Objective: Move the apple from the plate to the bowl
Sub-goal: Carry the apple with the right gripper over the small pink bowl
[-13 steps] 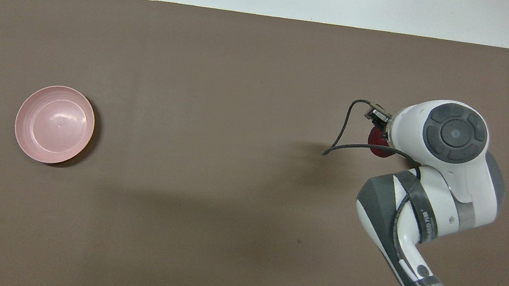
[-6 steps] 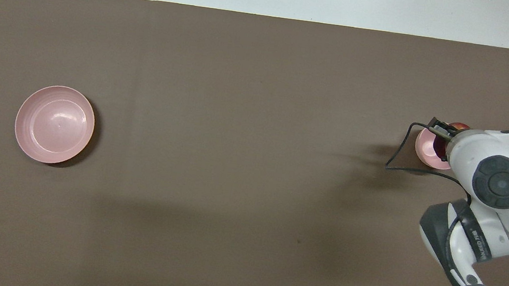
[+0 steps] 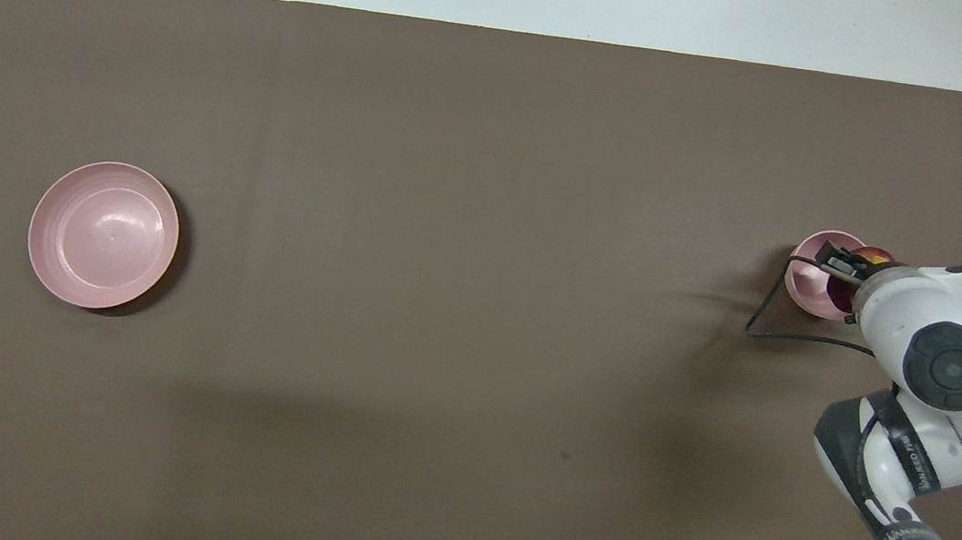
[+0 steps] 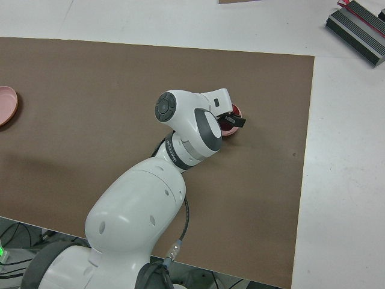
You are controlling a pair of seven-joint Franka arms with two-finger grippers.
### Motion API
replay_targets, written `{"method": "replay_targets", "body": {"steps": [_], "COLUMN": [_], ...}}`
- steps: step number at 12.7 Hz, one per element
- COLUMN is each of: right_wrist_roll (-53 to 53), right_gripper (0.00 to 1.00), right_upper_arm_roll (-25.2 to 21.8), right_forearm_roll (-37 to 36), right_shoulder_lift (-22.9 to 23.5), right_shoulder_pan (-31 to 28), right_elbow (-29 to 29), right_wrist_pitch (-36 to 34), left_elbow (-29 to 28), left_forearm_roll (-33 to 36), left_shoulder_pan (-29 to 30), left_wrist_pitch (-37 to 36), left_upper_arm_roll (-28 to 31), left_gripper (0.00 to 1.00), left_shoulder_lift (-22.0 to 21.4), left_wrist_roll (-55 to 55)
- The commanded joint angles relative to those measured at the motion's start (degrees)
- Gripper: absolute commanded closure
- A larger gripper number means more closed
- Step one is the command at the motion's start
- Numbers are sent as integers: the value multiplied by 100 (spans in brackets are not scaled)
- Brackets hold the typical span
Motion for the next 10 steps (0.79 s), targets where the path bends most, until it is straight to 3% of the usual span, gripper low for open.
{"method": "replay_targets", "body": {"steps": [1,2,3,10], "right_wrist_roll": [549,709,667,429], "right_gripper": [95,57,1,0], "right_upper_arm_roll": [17,17,26,87], "right_forearm_roll": [-659,-966,-1143,-1163], "right_shoulder_lift": [421,510,537,142], "right_shoulder_pan": [-51,-112,-139,-25], "right_elbow": [157,254,324,342], "right_wrist_pitch": [462,482,465,61], "left_elbow": [-186,-186,-152,-134], "left_forearm_roll": [178,178,178,213], "left_shoulder_pan": [-15,-24,-24,55], "left_wrist_pitch": [20,20,29,29], "left_upper_arm_roll": [-43,-43,-43,-43], "left_gripper": [0,0,0,0], "left_shoulder_lift": [-167,-158,-158,-140], "left_wrist_roll": [-69,-69,-69,-61]}}
